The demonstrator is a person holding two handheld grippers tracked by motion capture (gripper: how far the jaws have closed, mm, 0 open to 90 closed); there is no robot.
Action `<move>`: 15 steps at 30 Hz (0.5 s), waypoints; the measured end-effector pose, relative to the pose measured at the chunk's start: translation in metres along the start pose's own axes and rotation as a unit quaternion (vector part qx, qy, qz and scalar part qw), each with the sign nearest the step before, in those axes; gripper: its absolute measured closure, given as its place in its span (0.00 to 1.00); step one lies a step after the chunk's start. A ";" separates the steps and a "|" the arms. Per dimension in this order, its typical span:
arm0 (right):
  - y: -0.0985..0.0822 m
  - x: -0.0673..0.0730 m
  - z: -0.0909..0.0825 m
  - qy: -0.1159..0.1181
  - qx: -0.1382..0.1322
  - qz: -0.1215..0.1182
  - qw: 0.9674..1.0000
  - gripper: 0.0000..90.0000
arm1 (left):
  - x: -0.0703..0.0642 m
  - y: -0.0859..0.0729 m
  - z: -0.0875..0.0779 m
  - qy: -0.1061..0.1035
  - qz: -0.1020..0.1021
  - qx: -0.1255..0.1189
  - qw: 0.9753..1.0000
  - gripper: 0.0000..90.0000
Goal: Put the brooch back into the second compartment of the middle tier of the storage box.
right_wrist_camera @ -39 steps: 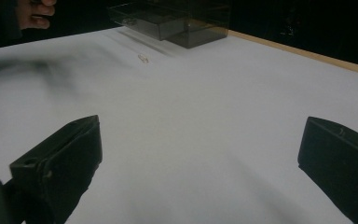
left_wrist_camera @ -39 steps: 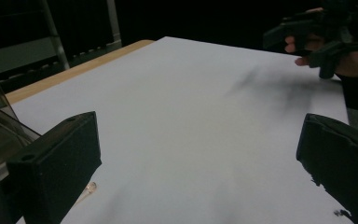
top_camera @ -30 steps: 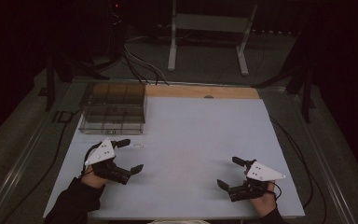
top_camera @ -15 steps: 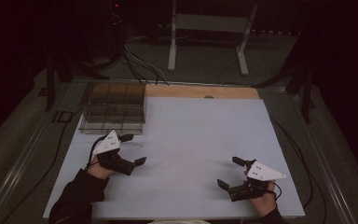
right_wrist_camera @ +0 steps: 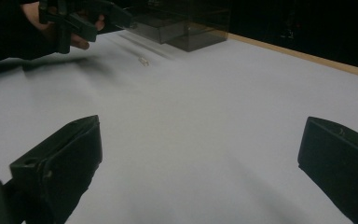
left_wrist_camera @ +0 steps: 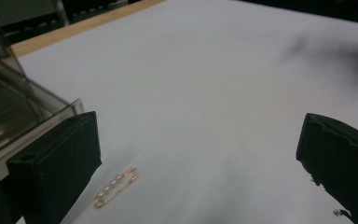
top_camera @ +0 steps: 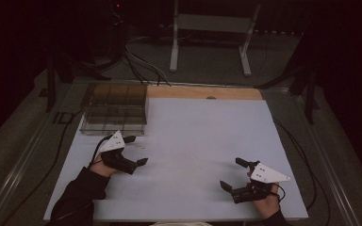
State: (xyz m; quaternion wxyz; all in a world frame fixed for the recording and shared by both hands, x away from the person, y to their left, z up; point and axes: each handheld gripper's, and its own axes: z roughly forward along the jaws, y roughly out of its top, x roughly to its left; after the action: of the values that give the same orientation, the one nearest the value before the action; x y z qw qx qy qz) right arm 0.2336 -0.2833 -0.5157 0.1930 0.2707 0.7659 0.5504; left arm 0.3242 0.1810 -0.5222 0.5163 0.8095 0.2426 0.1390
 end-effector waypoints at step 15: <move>0.000 0.000 0.000 -0.003 0.001 -0.001 1.000 0.00 | 0.013 -0.004 0.020 0.021 -0.024 0.085 0.996 0.01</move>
State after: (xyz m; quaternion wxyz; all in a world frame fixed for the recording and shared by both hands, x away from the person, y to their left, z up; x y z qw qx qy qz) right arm 0.2335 -0.2835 -0.5157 0.1957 0.2712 0.7661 0.5489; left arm 0.3436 0.1735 -0.5350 0.4439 0.8412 0.2835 0.1221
